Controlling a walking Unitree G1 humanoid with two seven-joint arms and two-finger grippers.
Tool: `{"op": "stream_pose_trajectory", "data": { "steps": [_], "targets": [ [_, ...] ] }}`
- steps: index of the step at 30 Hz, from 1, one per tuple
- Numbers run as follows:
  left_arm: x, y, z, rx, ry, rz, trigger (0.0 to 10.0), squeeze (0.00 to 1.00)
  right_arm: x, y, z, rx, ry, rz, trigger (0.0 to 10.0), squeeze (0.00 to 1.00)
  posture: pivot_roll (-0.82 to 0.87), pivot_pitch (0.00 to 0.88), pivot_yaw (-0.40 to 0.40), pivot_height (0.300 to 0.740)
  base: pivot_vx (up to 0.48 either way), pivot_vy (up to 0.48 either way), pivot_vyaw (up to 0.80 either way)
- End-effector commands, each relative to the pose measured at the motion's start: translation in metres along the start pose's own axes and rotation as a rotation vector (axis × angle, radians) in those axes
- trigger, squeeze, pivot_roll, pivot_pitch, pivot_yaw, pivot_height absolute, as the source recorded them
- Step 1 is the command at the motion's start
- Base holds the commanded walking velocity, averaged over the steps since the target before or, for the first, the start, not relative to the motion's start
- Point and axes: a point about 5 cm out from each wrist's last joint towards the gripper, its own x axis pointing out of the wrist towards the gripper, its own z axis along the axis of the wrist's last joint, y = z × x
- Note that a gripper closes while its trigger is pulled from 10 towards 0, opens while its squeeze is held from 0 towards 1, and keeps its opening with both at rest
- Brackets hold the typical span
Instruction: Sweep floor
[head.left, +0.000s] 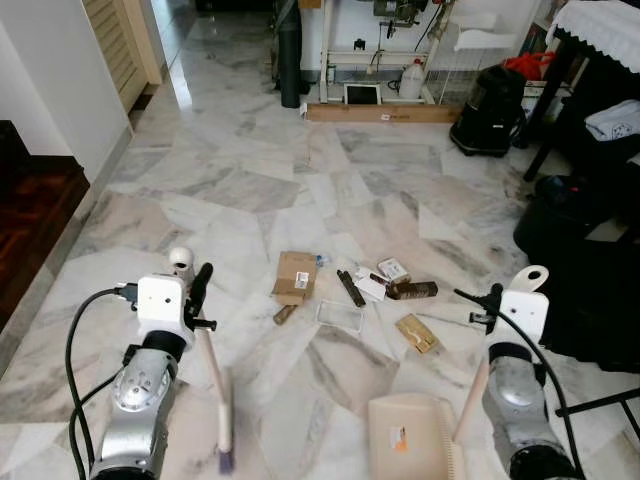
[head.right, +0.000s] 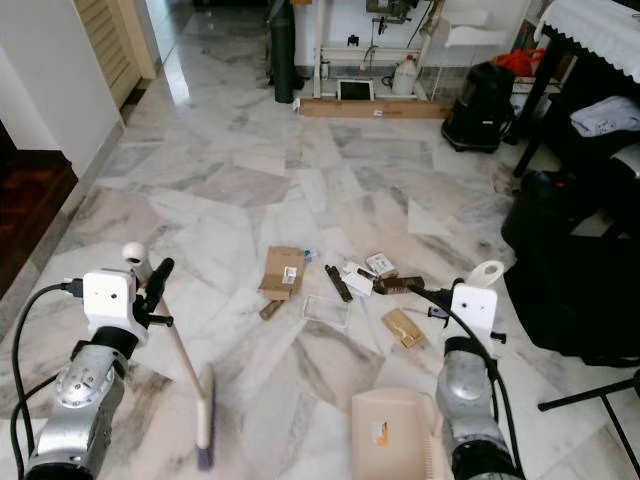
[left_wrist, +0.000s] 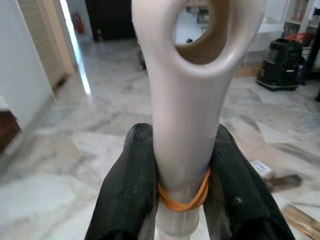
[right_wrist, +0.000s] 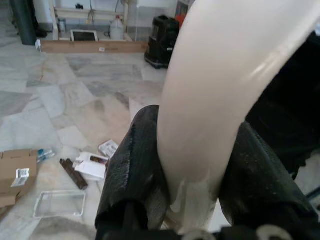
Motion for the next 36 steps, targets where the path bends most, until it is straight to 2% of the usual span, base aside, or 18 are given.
{"op": "stream_pose_trajectory", "data": {
  "steps": [1, 5, 13, 19, 25, 28, 31, 36],
  "targets": [
    [0.001, 0.001, 0.012, -0.016, -0.051, 0.0, 10.0, 0.0, 0.0, -0.001, 0.003, 0.011, -0.025, -0.004, 10.0, 0.0, 0.04, 0.086, -0.038, 0.74, 0.0, 0.0, 0.0],
    [0.002, -0.004, 0.013, -0.059, -0.056, -0.016, 10.0, 0.0, -0.002, 0.006, 0.001, 0.066, -0.013, 0.02, 10.0, 0.0, 0.05, 0.1, -0.036, 0.74, 0.0, 0.0, 0.0],
    [0.009, -0.004, 0.011, -0.067, -0.039, -0.013, 10.0, 0.0, -0.002, 0.017, 0.002, 0.095, -0.009, 0.031, 10.0, 0.0, 0.04, 0.11, -0.031, 0.74, 0.0, 0.0, 0.0],
    [0.012, -0.004, 0.006, -0.064, -0.023, -0.022, 10.0, 0.0, -0.009, 0.028, 0.002, 0.126, -0.029, 0.028, 10.0, 0.0, 0.04, 0.115, -0.016, 0.74, 0.0, 0.0, 0.0],
    [0.011, -0.003, 0.005, -0.066, -0.02, -0.03, 10.0, 0.0, -0.023, 0.024, 0.004, 0.138, -0.09, -0.002, 10.0, 0.0, 0.04, 0.117, -0.008, 0.74, 0.0, 0.0, 0.0],
    [0.01, -0.001, 0.005, -0.059, -0.02, -0.039, 10.0, 0.0, -0.031, 0.011, 0.009, 0.139, -0.137, -0.036, 10.0, 0.0, 0.04, 0.117, -0.009, 0.74, 0.0, 0.0, 0.0],
    [0.01, -0.001, 0.005, -0.057, -0.02, -0.04, 10.0, 0.0, -0.033, 0.009, 0.01, 0.141, -0.144, -0.044, 10.0, 0.0, 0.04, 0.117, -0.009, 0.74, 0.0, 0.0, 0.0],
    [0.01, 0.0, 0.006, -0.056, -0.024, -0.043, 10.0, 0.0, -0.045, 0.004, 0.023, 0.119, -0.222, -0.05, 10.0, 0.0, 0.04, 0.117, -0.006, 0.74, 0.0, 0.0, 0.0]
  ]
}}
